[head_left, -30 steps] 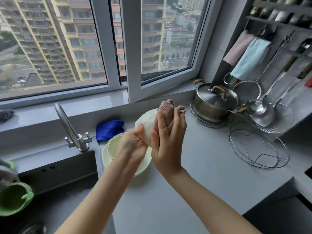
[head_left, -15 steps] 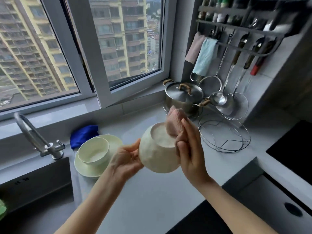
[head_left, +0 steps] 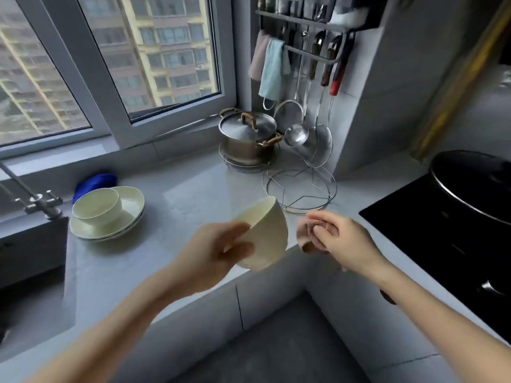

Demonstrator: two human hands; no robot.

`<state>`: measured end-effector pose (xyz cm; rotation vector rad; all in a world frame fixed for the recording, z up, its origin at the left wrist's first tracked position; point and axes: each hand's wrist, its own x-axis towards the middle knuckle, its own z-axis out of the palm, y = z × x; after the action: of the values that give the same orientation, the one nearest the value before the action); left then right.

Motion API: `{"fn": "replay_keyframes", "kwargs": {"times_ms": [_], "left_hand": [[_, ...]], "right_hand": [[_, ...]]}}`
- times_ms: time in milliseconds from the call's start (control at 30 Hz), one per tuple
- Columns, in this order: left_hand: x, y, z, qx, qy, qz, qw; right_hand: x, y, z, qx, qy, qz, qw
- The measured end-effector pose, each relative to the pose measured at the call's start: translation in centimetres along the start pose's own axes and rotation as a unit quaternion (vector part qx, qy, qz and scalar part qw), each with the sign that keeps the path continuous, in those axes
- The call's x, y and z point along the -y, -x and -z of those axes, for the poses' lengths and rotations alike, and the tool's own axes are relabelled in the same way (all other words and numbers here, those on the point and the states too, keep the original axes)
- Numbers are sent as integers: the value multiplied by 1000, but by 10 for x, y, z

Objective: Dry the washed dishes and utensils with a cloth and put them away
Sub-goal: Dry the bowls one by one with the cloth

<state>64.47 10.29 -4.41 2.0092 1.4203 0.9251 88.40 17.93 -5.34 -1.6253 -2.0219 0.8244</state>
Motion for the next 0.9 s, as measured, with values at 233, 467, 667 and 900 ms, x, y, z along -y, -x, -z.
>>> {"fn": "replay_keyframes", "kwargs": {"times_ms": [233, 467, 667, 900], "left_hand": [[-37, 27, -67, 66, -350, -214, 910], [-85, 85, -136, 61, -316, -270, 908], [-134, 158, -210, 89, -265, -310, 909], [-208, 227, -308, 150, -173, -333, 915]], "right_hand": [[-24, 66, 33, 79, -125, -16, 989], [-97, 152, 53, 225, -365, -107, 897], [-139, 277, 59, 178, -431, -172, 868], [-197, 424, 80, 66, -531, -235, 812]]}}
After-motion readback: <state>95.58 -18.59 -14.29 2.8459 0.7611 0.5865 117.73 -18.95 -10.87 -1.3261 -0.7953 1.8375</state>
